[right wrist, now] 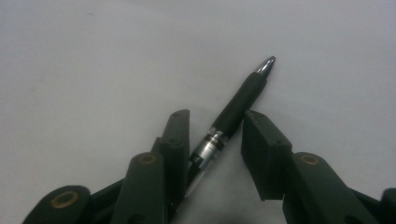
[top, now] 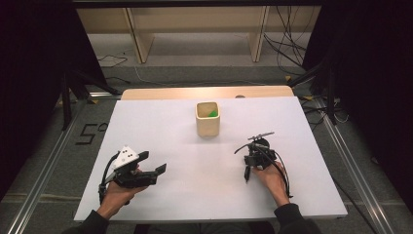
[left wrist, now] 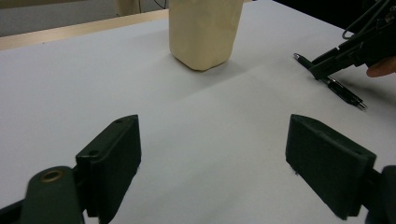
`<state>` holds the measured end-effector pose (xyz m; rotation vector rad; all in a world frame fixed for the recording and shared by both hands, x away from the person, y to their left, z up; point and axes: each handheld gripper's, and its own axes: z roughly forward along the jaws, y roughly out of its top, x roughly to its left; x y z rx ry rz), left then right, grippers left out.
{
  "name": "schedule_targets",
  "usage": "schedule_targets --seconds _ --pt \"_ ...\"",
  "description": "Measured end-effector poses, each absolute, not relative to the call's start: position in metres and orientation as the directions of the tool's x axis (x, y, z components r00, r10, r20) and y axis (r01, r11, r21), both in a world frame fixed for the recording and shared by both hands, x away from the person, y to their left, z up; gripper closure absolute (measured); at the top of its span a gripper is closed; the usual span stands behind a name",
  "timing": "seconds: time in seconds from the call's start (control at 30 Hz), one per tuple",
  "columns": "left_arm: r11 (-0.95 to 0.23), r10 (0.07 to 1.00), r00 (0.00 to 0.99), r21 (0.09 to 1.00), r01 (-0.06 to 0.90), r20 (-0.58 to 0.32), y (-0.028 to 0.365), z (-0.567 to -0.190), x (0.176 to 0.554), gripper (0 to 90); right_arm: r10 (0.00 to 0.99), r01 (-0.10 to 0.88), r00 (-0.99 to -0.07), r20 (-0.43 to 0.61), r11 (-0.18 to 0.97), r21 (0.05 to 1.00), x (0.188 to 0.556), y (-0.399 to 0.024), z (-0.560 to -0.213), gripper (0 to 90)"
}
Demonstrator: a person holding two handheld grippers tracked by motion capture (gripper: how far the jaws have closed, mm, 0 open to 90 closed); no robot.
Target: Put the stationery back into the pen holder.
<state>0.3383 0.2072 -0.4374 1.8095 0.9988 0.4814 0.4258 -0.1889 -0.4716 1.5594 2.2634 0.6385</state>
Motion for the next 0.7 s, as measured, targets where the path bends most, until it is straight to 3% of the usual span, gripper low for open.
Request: schedule_targets --seconds 0.7 --pt "-0.186 0.804 0.585 0.889 0.417 -0.106 0.2070 -0.4370 0.3381 17.7 0.943 0.820 -0.332 -0.026 0.302 0.487 0.4303 -0.1831 -0.4681 79.4"
